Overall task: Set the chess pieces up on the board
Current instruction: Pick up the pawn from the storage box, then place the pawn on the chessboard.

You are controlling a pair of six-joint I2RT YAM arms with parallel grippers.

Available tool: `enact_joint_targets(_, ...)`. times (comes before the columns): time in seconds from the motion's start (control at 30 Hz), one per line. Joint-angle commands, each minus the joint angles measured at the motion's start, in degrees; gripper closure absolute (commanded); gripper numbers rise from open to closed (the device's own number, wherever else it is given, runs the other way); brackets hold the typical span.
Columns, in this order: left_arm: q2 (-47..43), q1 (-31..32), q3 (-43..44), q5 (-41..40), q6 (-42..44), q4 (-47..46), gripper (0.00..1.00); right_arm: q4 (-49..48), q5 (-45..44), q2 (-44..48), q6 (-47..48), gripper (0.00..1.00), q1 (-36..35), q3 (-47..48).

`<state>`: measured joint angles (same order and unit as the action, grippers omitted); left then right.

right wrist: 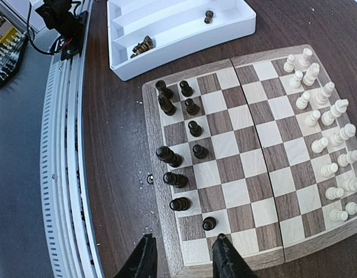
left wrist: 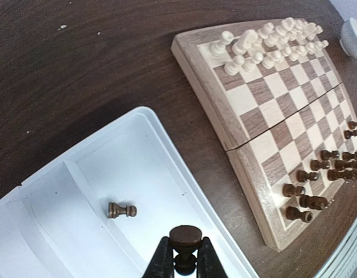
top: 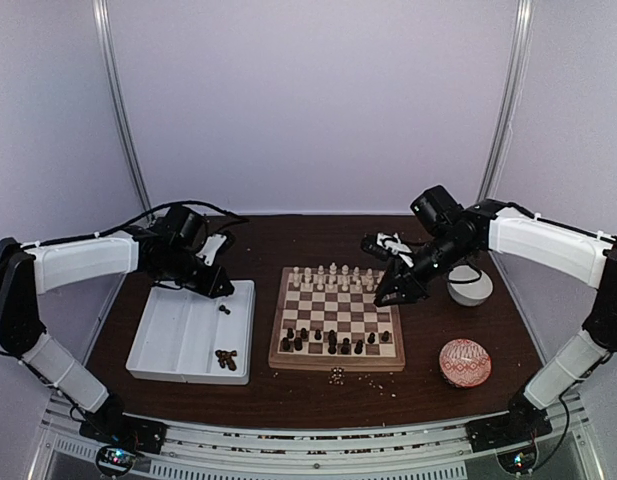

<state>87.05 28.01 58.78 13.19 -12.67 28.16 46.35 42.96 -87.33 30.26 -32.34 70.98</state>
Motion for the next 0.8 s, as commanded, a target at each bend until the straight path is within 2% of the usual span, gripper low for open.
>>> enact_joint_targets(0.0,-3.7,0.0,-1.8,7.5,-2.9,-0.8,0.95,1.3,3.7,-1.6,-0.5,0.66,-1.0,5.2)
enact_joint_targets(0.1,-5.3,0.0,-3.7,13.6,-10.5,-8.3,0.94,-1.5,2.7,-2.1,-3.4,0.65,-3.1,7.4)
enact_joint_targets(0.2,-5.6,0.8,-4.9,20.7,-19.9,-18.5,0.93,-3.4,-2.1,-2.9,-4.2,0.64,-6.1,10.2)
enact_joint_targets(0.3,-3.9,2.5,-2.3,23.2,-21.9,-18.6,0.91,-3.0,-2.5,-3.6,-3.9,0.64,-6.8,11.7)
enact_joint_targets(0.37,0.0,3.5,2.4,26.0,-20.3,-12.2,0.91,-2.1,-2.6,-3.7,-2.9,0.64,-6.8,11.4)
enact_joint_targets(0.5,11.6,7.4,19.1,20.5,-6.4,13.6,0.91,-1.7,-4.4,-2.3,-1.0,0.64,-6.6,8.3)
enact_joint_targets(0.6,21.2,10.8,34.1,10.8,1.9,29.9,0.92,-1.4,-5.1,-0.3,0.0,0.64,-6.5,5.8)
enact_joint_targets(0.77,33.7,16.0,53.3,-5.7,9.8,45.5,0.92,1.1,-7.0,4.5,3.2,0.64,-6.1,2.0)
